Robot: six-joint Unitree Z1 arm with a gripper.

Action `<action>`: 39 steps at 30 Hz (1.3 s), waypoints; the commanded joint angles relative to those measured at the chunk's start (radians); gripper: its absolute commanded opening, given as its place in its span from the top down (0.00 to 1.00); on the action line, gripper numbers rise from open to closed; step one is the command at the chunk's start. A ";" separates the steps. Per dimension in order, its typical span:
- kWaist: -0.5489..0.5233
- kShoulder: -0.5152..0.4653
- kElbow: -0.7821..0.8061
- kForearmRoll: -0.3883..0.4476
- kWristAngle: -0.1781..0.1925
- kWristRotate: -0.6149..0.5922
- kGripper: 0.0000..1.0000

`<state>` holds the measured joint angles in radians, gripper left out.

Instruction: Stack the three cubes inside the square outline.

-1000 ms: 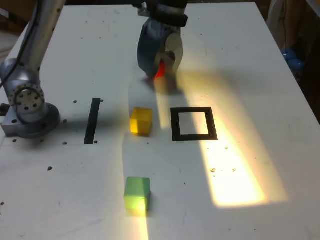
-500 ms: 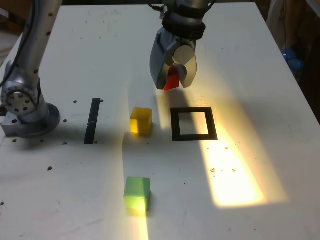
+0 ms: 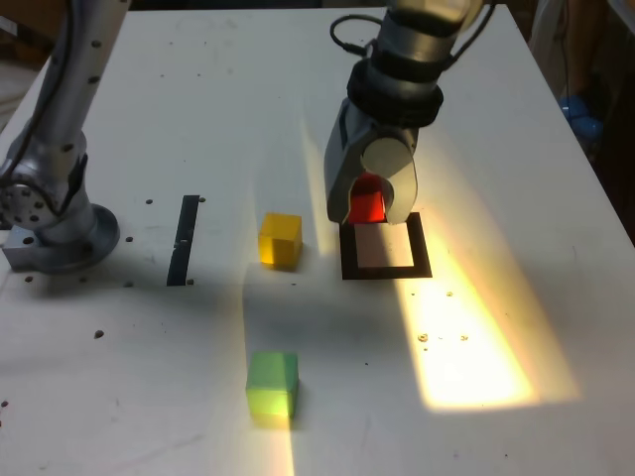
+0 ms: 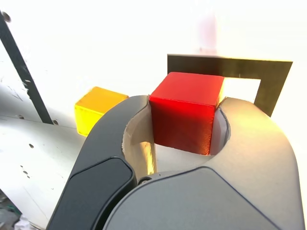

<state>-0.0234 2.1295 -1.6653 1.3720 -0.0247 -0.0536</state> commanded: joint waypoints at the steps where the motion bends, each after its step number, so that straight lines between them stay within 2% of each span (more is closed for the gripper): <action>1: -0.014 0.011 -0.005 -0.001 -0.003 -0.002 0.65; 16: -0.073 0.049 -0.017 -0.026 -0.006 -0.012 0.62; 18: -0.073 0.051 -0.017 -0.033 -0.004 -0.012 0.51; 22: -0.073 0.054 -0.009 -0.054 0.000 -0.011 0.15; 24: -0.073 0.054 -0.004 -0.062 0.000 -0.011 0.04; 32: -0.073 0.043 0.001 -0.067 0.004 -0.012 0.01; 39: -0.073 -0.042 0.040 -0.063 0.046 -0.040 0.01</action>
<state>-0.0954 2.1065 -1.6340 1.3047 0.0167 -0.0901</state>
